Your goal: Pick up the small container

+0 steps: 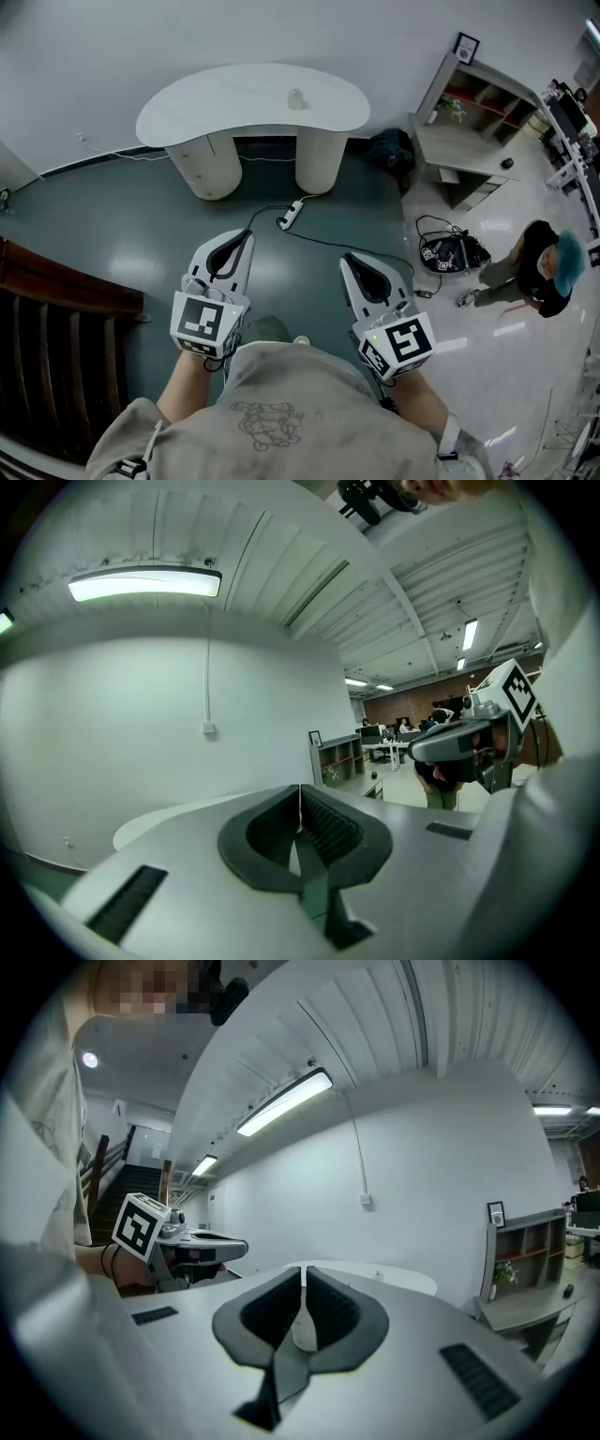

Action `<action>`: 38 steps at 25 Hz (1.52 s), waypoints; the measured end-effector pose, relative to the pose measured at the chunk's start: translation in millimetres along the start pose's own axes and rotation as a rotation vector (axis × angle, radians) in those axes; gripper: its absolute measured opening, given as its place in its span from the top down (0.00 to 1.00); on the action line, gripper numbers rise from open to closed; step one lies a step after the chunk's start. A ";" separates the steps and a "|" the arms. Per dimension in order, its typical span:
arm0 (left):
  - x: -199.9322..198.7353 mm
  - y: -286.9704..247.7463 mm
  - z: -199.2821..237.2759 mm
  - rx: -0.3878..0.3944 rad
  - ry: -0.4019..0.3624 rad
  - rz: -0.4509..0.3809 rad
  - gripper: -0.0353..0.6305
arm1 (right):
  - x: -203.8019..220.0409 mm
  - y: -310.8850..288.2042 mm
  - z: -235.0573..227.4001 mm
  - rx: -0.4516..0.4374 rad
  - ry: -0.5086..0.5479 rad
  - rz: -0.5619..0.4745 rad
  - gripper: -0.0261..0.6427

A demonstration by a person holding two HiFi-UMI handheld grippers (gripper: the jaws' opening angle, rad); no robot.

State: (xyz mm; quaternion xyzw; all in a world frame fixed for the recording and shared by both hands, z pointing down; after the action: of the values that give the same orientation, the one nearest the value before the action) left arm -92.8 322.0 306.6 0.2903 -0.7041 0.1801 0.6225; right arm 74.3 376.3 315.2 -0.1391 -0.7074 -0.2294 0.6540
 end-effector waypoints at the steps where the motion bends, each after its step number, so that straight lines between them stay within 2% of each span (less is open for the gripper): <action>1: 0.6 -1.2 -1.7 -0.008 -0.002 0.000 0.92 | 0.9 0.7 -1.7 -0.010 0.005 -0.002 0.91; 8: 10.0 -11.8 -3.3 -0.043 -0.009 0.014 0.92 | 5.2 -3.8 -16.2 -0.041 0.009 -0.021 0.91; 20: 42.7 -45.4 15.1 -0.023 -0.026 -0.004 0.92 | 30.9 -35.7 -43.8 -0.021 0.041 -0.055 0.91; 31: 78.7 -126.6 94.7 -0.007 0.008 0.009 0.92 | 59.3 -138.9 -90.6 -0.013 0.039 0.000 0.90; 38: 91.1 -197.5 161.1 0.031 0.022 0.028 0.92 | 62.7 -226.9 -137.9 0.041 0.018 0.029 0.91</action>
State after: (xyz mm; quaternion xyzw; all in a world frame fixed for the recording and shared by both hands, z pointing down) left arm -97.3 54.7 349.0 0.2879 -0.6983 0.2030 0.6231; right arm 73.8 105.7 350.4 -0.1337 -0.7039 -0.2066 0.6663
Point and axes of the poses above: the fingertips, and each gripper's own axes: y backward along the fingers, z to its left, x out of its underside, the point moved 2 cm from there along y, backward along the fingers, and after that the axes turned 15 degrees about -z, right-handed, at the moved point
